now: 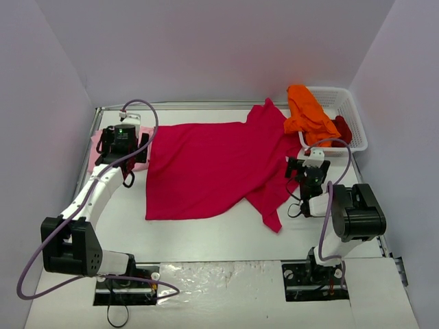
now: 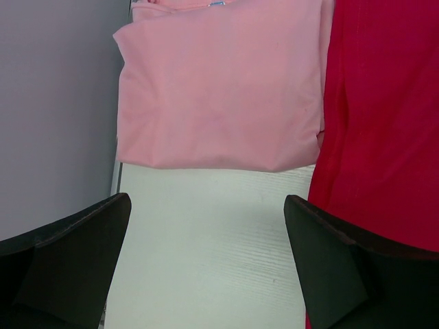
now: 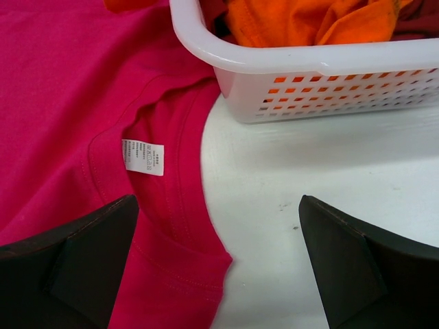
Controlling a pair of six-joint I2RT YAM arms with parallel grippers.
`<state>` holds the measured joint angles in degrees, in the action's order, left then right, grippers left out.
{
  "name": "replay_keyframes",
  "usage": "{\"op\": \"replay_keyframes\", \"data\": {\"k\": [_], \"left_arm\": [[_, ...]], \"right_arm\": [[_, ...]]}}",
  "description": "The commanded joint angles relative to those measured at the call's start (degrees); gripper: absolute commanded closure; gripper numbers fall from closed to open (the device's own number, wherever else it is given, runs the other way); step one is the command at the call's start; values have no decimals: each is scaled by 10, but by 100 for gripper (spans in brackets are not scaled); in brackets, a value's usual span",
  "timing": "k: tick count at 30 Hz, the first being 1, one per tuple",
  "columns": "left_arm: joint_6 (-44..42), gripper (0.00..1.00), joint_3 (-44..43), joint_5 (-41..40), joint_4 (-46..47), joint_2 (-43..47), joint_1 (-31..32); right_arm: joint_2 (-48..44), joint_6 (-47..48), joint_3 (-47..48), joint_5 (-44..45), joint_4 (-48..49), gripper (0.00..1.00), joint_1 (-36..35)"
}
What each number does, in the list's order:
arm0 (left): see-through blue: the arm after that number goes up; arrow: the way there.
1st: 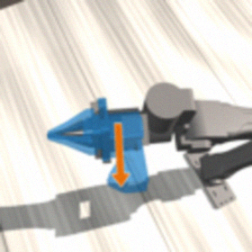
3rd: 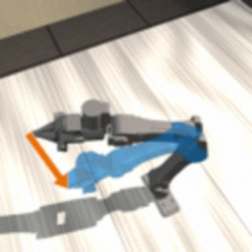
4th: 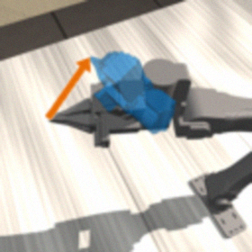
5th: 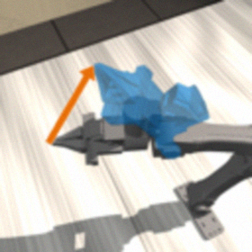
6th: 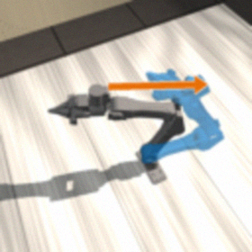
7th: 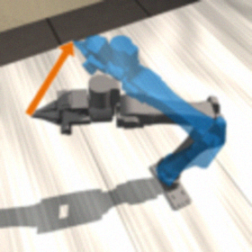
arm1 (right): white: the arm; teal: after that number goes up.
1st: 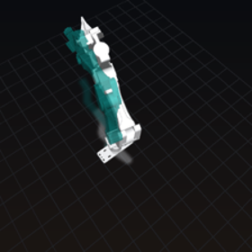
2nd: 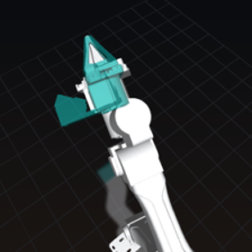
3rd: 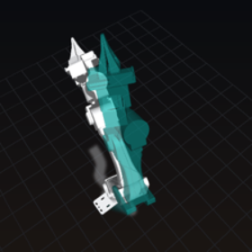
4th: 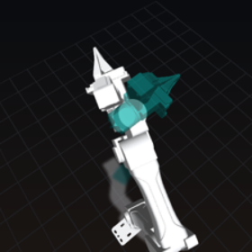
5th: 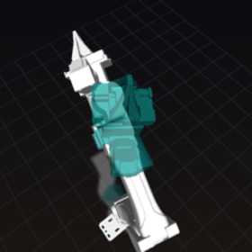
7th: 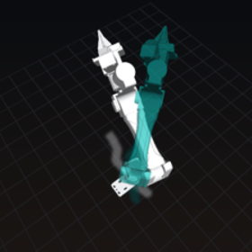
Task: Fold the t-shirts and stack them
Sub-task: Flatten out the tshirt
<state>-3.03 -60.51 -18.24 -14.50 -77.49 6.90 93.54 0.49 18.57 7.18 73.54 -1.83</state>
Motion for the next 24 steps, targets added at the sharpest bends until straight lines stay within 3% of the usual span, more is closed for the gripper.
{"op": "replay_keyframes", "data": {"k": [1,3,9,10,12,17,21,24], "left_arm": [[-1,6,-24,1,-11,12,0],[-4,6,-21,4,-11,15,0],[-9,6,-1,11,5,31,0],[-10,6,1,13,6,32,0],[-12,6,3,15,7,33,0],[-10,6,2,19,11,33,0],[-5,6,-10,41,-10,27,0],[-12,6,-21,60,-28,22,0]], "right_arm": [[-24,17,44,-52,39,0,5],[-48,35,85,-89,-83,0,2],[-122,38,156,-154,-255,0,2],[-126,41,183,-174,-371,0,2],[-122,48,260,-204,-466,0,2],[-185,68,307,-229,-598,0,3],[-207,159,362,-388,-766,0,4],[-208,191,391,-438,-871,0,4]]}}
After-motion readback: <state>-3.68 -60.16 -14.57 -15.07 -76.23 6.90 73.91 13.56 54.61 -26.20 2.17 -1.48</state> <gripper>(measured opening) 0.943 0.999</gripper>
